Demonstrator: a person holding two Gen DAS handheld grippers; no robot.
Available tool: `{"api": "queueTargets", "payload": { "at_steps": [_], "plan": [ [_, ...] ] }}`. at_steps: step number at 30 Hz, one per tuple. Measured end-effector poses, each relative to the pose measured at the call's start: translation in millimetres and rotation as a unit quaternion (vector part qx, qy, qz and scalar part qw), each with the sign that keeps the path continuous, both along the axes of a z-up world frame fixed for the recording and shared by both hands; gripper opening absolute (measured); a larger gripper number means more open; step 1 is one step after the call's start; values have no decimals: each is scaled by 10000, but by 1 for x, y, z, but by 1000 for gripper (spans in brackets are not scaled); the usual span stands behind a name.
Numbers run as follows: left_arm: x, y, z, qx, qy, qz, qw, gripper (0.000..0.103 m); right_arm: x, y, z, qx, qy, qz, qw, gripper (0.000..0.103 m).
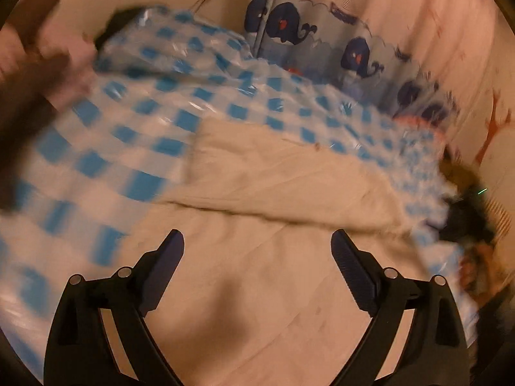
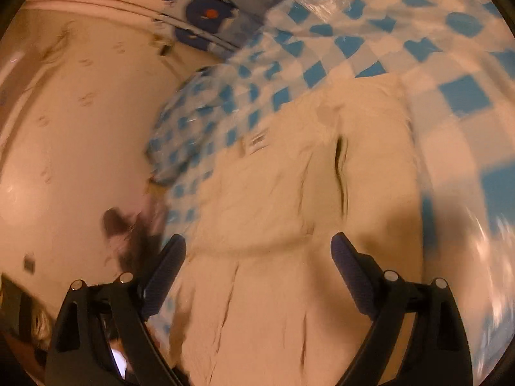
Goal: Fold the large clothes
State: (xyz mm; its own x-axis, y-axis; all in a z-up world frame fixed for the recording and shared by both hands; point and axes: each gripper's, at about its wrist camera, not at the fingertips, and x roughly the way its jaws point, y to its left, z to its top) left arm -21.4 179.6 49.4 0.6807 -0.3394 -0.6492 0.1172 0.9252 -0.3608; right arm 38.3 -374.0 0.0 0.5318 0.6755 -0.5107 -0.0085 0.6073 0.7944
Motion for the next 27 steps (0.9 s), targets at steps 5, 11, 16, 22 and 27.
{"api": "queueTargets", "payload": {
  "at_steps": [5, 11, 16, 22, 27],
  "plan": [
    [21, -15, -43, -1164, 54, 125, 9931, 89, 52, 26, -24, -491, 262, 197, 9983, 88],
    [22, -11, -56, -1385, 217, 174, 9900, 89, 61, 63, -17, -884, -49, 764, 9931, 9],
    [22, -27, -54, -1073, 133, -125, 9941, 89, 59, 86, 39, -839, -784, 953, 9888, 6],
    [23, -41, -57, -990, 221, -324, 9943, 89, 58, 60, 41, -1856, -160, 610, 9806, 69],
    [24, -46, -62, -969, 302, -398, 9940, 89, 64, 29, -15, -1470, 501, 453, 9868, 81]
  ]
}}
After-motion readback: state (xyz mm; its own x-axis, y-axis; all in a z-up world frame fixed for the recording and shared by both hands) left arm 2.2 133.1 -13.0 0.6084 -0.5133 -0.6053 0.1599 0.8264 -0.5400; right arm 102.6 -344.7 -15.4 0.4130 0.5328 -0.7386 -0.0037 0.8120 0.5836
